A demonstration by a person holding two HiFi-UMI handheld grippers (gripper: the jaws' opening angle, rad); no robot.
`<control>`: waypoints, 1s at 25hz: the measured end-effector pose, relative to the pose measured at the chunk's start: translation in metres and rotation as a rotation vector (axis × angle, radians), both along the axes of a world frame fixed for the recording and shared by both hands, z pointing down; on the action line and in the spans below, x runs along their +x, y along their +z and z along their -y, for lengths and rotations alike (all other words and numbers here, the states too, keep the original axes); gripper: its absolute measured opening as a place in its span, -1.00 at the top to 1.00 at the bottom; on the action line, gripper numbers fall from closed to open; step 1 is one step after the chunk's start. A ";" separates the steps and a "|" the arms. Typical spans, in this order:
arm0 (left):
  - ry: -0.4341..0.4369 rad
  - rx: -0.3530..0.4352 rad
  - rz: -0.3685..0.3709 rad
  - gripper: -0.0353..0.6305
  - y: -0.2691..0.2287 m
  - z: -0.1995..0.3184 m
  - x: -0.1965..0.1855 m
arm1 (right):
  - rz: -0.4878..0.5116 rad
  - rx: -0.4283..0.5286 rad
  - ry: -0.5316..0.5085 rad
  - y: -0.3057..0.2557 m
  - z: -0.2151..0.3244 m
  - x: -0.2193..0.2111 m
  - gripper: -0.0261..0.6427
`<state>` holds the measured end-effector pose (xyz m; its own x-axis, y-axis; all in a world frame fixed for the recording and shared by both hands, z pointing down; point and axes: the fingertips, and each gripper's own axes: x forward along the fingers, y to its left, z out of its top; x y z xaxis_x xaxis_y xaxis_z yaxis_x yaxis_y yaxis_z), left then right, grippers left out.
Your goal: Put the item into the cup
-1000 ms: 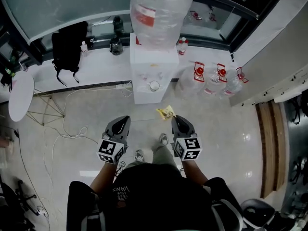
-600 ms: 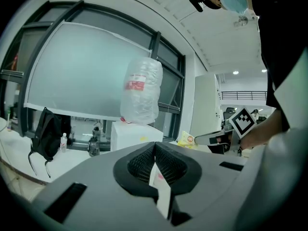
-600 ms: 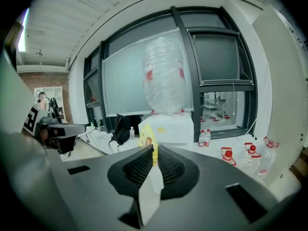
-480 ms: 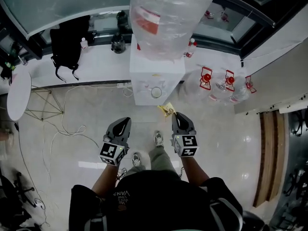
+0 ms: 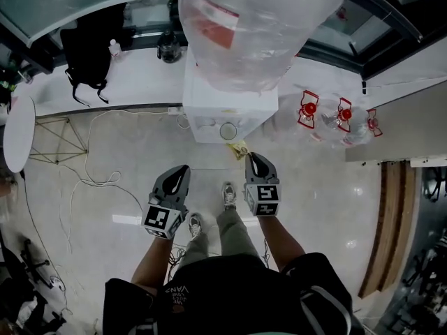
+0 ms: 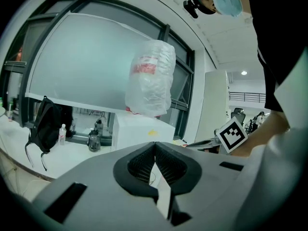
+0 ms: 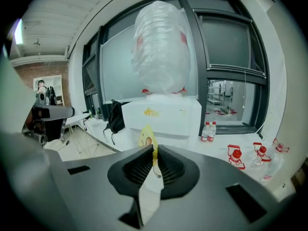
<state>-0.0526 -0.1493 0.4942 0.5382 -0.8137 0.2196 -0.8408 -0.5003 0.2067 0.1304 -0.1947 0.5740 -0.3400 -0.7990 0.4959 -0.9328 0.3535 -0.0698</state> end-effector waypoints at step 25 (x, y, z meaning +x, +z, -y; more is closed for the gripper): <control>-0.139 -0.118 -0.002 0.83 0.086 0.024 -0.038 | -0.249 -0.099 -0.011 0.186 0.118 -0.033 0.75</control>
<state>-0.0902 -0.1736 0.5804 0.4227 -0.8492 0.3166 -0.8998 -0.3513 0.2589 0.0971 -0.3128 0.7601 -0.2063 -0.7391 0.6412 -0.9217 0.3669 0.1263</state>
